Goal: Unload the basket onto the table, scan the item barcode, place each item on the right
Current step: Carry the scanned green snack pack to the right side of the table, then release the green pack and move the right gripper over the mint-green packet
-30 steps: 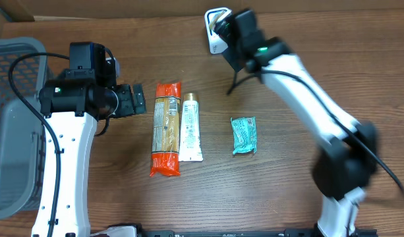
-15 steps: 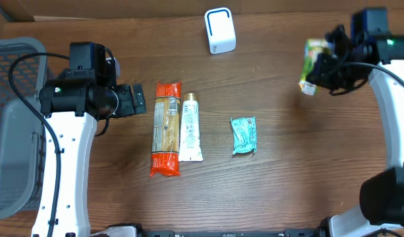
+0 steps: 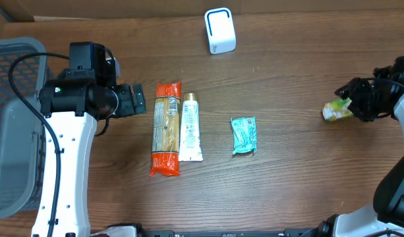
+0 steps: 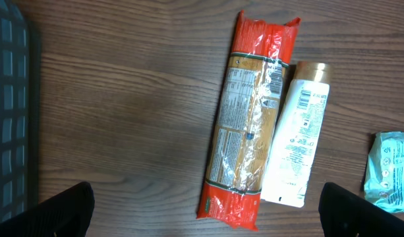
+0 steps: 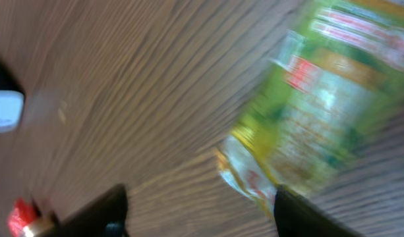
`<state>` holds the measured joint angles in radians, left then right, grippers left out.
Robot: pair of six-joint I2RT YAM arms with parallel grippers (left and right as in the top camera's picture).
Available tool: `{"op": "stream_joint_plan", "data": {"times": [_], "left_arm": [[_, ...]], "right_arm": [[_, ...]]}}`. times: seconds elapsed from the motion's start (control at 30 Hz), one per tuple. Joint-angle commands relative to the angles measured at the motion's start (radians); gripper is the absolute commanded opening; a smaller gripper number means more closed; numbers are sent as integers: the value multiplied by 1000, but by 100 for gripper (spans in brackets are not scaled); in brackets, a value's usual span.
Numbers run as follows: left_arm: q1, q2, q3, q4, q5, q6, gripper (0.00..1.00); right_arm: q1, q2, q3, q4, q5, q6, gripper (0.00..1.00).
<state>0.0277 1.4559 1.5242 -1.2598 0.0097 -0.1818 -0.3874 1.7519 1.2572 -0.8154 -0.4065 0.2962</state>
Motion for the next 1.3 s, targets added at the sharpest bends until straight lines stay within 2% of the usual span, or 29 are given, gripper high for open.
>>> {"op": "stream_joint_plan", "data": {"times": [0.0,0.1,0.23,0.37,0.6,0.73,0.8,0.83,0.87,0.9,0.93,1.07,1.1,1.13,1.27], "left_arm": [[-2,-5,-7,1,-13,-10,100],[-2,-5,-7,2,-14,-10,100],[-2,-5,-7,1,-13,-10,100],[-2,-5,-7,2,-13,-10,99],[-2,-5,-7,2,-13,-10,100],[-2,-5,-7,2,-13,-10,100],[-2,-5,-7,2,-13,-10,100],[-2,-5,-7,2,-13,-10,99],[-2,-5,-7,2,-13,-10,100],[-2,-5,-7,2,-13,-10,100],[-2,-5,-7,2,-13,-10,100],[-2,-5,-7,2,-13,-10,100],[-2,-5,-7,2,-13,-10,100],[-2,-5,-7,2,-13,-10,100],[-2,-5,-7,2,-13,-10,100]], "right_arm": [[7,-25,34,-38,-96,-39,92],[32,-26,112,-148,-192,-69,100],[110,-26,210,-319,-220,-121,100],[270,-23,212,-399,-171,-179,100],[602,-23,101,-325,85,-173,100],[723,-22,36,-232,160,-120,99],[754,-22,5,-185,171,-79,95],[761,-22,-7,-164,170,-57,92],[768,-22,-21,-144,170,-38,84],[774,-22,-32,-129,169,-29,73],[782,-22,-46,-114,165,-27,58],[814,-22,-105,-74,170,17,38],[823,-22,-128,-55,170,28,24],[828,-22,-143,-42,171,43,17],[856,-22,-210,39,171,92,10]]}}
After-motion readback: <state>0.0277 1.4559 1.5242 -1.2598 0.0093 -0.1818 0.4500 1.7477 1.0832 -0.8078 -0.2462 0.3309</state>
